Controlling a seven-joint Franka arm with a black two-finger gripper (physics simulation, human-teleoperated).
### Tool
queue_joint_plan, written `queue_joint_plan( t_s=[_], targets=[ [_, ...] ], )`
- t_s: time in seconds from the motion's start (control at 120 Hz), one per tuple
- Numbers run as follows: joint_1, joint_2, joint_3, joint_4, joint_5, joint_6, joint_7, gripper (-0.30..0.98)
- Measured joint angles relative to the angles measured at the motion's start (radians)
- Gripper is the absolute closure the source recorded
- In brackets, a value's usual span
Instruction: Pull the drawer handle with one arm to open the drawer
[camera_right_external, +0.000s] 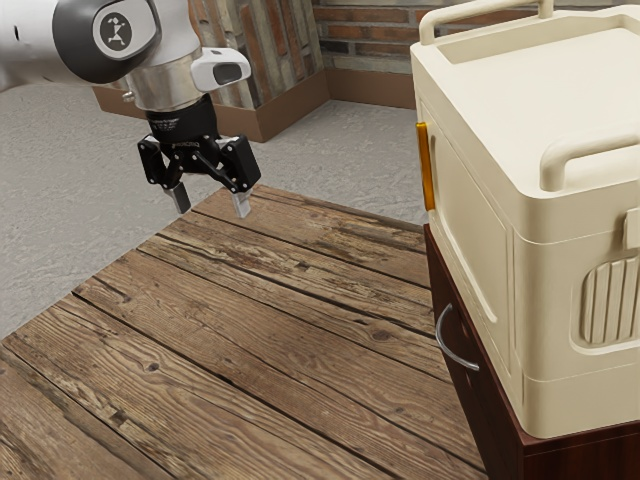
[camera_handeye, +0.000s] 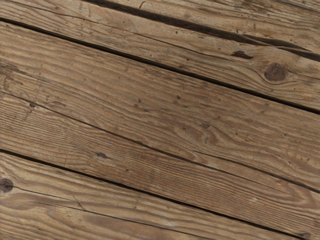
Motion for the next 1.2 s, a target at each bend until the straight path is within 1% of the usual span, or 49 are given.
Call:
queue_joint_plan(
  t_s=[0.25, 0.275, 0.3, 0.333, 0.383, 0.417, 0.45, 0.475, 0.517, 0.55, 0.583, 0.633, 0.708, 0.8, 0.917, 1.0, 1.067, 1.2],
  targets=[
    [0.039, 0.006, 0.008, 0.003, -0.040, -0.001, -0.002, 0.00],
    [0.038, 0.001, 0.008, 0.019, -0.041, -0.004, -0.005, 0.00],
    [0.037, -0.014, 0.008, 0.074, -0.046, -0.012, -0.009, 0.00],
    [0.036, -0.038, 0.009, 0.132, -0.075, -0.022, -0.015, 0.00],
    [0.044, -0.054, 0.005, 0.150, -0.164, -0.033, -0.029, 0.00],
    [0.056, -0.059, -0.015, 0.149, -0.208, -0.037, -0.042, 0.00],
    [0.055, -0.081, -0.035, 0.116, -0.235, -0.031, -0.059, 0.01],
    [0.049, -0.125, -0.052, 0.056, -0.244, -0.016, -0.075, 0.01],
    [0.044, -0.260, -0.095, -0.117, -0.232, 0.039, -0.108, 0.01],
    [0.033, -0.335, -0.118, -0.212, -0.221, 0.082, -0.140, 0.02],
    [0.028, -0.377, -0.140, -0.283, -0.210, 0.117, -0.181, 0.02],
    [0.025, -0.405, -0.167, -0.354, -0.186, 0.160, -0.244, 0.02],
    [0.025, -0.409, -0.186, -0.422, -0.158, 0.219, -0.341, 0.02],
    [0.027, -0.395, -0.192, -0.481, -0.140, 0.297, -0.449, 0.03],
    [0.028, -0.393, -0.193, -0.514, -0.121, 0.372, -0.566, 0.04],
    [0.030, -0.382, -0.212, -0.541, -0.112, 0.422, -0.632, 0.04],
    [0.030, -0.369, -0.217, -0.597, -0.114, 0.493, -0.667, 0.04],
    [0.026, -0.373, -0.221, -0.688, -0.144, 0.641, -0.717, 0.03]
  ],
)
